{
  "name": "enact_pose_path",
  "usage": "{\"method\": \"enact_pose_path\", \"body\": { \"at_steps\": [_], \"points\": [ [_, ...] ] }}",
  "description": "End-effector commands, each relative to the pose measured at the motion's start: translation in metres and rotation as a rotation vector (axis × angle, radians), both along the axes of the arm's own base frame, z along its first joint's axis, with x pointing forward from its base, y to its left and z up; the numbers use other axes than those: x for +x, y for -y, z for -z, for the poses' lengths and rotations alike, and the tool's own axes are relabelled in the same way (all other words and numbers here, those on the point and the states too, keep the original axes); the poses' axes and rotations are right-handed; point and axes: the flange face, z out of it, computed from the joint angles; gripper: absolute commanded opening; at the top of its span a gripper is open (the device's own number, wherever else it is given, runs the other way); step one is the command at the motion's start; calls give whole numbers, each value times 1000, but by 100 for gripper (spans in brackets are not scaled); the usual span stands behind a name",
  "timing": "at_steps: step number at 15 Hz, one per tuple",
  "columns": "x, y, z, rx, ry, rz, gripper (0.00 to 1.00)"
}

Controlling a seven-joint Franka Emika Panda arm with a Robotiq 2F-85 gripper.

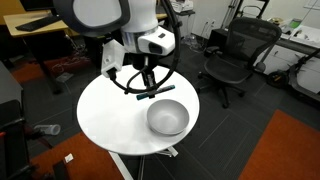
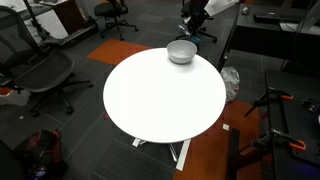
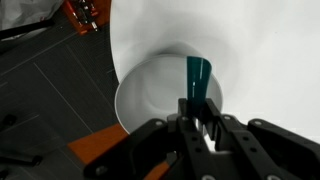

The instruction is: Put the marker in the bowl

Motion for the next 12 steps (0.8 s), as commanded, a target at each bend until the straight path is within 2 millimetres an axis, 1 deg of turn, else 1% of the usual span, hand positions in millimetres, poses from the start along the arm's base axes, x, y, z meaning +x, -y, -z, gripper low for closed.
{"method": "enact_pose_path", "body": {
  "at_steps": [1, 6, 12],
  "points": [
    [23, 7, 9, 6, -48, 33, 5],
    [42, 11, 30, 15, -96, 35, 5],
    [58, 26, 58, 27, -144, 53, 5]
  ]
}}
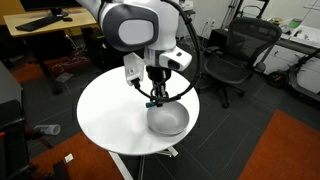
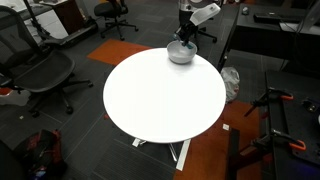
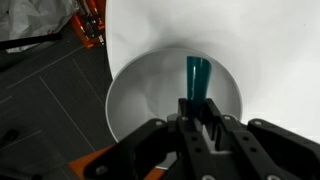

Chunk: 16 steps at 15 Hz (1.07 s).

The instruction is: Put the marker in the bowl

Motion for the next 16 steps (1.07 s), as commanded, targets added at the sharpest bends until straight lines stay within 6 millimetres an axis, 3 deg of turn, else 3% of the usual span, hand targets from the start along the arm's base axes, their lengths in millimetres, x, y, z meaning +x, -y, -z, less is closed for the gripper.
{"method": "enact_pose_path", "body": {
  "at_steps": [1, 6, 7, 8, 12, 16],
  "points": [
    [13, 13, 12, 18, -38, 48, 5],
    [18, 24, 32, 32, -81, 69, 5],
    [18, 24, 34, 30, -88, 72, 44],
    [19, 25, 34, 33, -87, 74, 45],
    [17, 22, 27, 40, -71, 82, 73],
    [7, 13, 7, 37, -40, 74, 100]
  ]
}}
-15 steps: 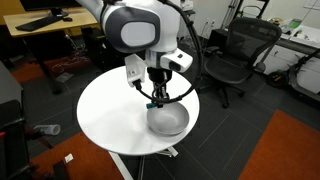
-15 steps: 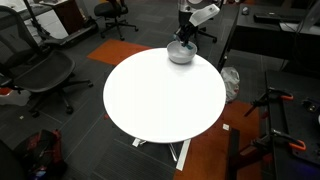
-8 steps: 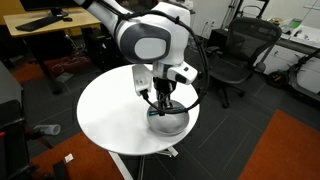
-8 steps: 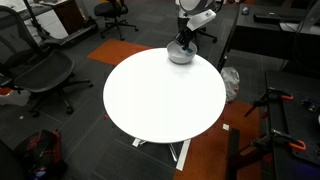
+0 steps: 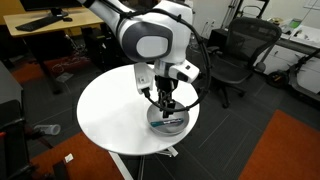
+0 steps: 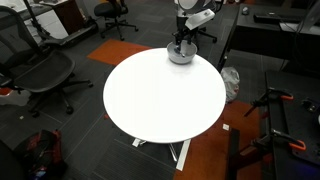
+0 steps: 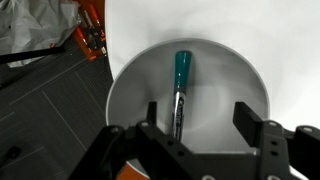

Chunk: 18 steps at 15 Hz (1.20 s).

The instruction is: Put the marker in the bowl

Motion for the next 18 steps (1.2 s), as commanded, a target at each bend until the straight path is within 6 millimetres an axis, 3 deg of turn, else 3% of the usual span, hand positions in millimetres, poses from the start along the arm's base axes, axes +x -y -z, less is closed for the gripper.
{"method": "enact_pose_path", "body": {
  "at_steps": [1, 4, 9, 18],
  "points": [
    [-15, -11, -32, 13, 18, 34, 100],
    [-31, -18, -56, 27, 38, 33, 100],
    [-75, -38, -94, 36, 61, 15, 100],
    [-157, -91, -142, 60, 100, -52, 100]
  ]
}}
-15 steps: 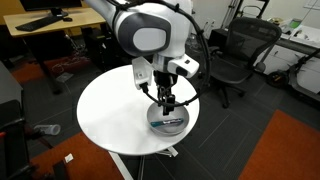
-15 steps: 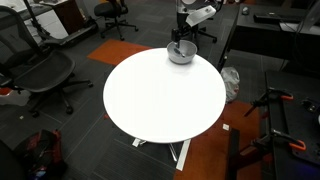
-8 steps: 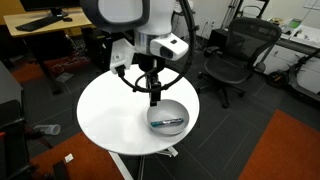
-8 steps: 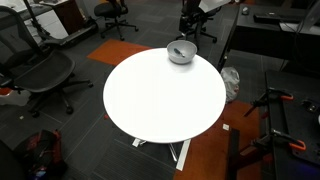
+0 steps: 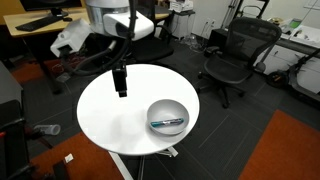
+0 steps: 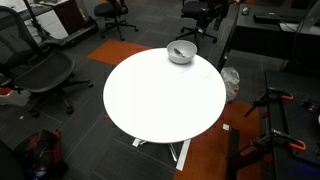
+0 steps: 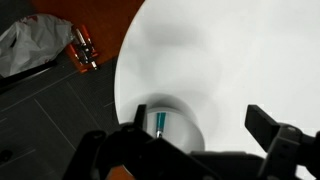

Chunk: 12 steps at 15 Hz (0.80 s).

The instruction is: Put the marker in the bowl

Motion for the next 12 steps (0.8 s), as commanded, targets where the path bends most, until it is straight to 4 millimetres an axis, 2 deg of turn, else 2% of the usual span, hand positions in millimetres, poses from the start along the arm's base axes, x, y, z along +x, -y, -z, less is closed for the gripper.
{"method": "enact_pose_path", "body": {
  "at_steps": [1, 6, 7, 12],
  "points": [
    [-37, -24, -19, -4, 35, -22, 100],
    [-63, -46, -32, 15, 60, -63, 100],
    [-46, -36, -25, 16, 30, -50, 100],
    [-57, -43, -30, 18, 38, -59, 100]
  ]
}}
